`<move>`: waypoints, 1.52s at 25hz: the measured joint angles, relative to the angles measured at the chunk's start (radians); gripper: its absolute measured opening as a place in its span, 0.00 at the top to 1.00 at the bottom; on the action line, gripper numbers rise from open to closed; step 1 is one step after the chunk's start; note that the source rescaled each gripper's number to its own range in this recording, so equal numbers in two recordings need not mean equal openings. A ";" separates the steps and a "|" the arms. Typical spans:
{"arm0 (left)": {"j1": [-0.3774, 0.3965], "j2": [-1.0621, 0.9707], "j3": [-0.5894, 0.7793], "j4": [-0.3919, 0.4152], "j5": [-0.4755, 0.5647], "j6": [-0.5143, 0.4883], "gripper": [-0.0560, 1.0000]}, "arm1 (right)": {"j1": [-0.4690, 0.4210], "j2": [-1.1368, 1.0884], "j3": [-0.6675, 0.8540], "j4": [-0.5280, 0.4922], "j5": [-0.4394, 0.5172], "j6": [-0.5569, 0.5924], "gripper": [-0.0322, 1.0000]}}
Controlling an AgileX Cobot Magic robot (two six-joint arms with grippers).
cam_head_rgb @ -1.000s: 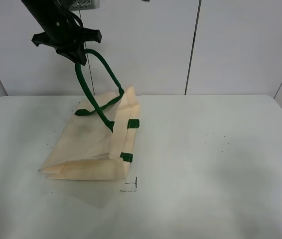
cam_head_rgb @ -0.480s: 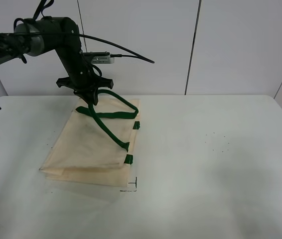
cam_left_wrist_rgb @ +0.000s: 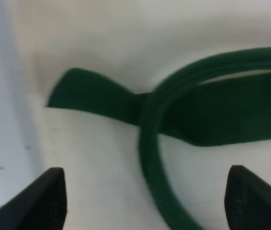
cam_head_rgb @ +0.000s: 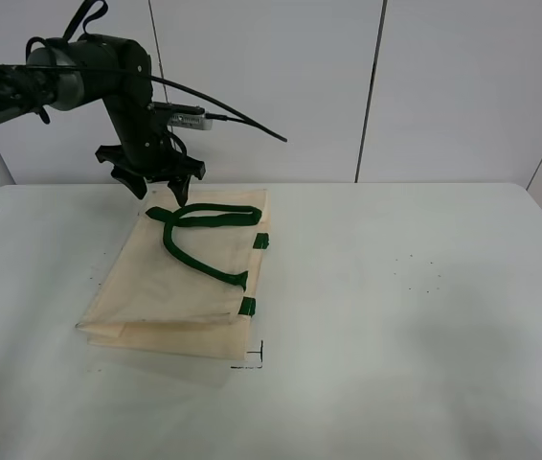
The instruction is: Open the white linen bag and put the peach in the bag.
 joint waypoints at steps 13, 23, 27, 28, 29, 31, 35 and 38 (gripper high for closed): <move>0.237 0.000 0.000 -0.064 0.031 0.030 0.00 | 0.000 0.000 0.000 0.000 0.000 0.000 0.00; 0.275 -0.062 0.012 -0.087 0.092 0.051 0.00 | 0.000 0.000 0.000 0.000 0.000 0.000 0.00; 0.271 -0.190 0.099 -0.121 0.093 0.056 0.00 | 0.000 0.000 0.000 0.000 0.000 0.000 0.00; 0.271 -0.232 0.134 -0.131 0.093 0.057 0.00 | 0.000 0.000 0.000 0.000 0.000 0.000 0.00; 0.271 -0.270 0.174 -0.131 0.093 0.057 0.00 | 0.000 0.000 0.000 0.000 0.000 0.000 0.00; 0.270 -0.367 0.256 -0.131 0.093 0.057 0.00 | 0.000 0.000 0.000 0.000 0.000 0.000 0.00; 0.270 -0.579 0.459 -0.107 0.093 0.058 0.00 | 0.000 0.000 0.000 0.000 0.000 0.000 0.00; 0.270 -0.747 0.624 -0.083 0.093 0.059 0.00 | 0.000 0.000 0.000 0.000 0.000 0.000 0.00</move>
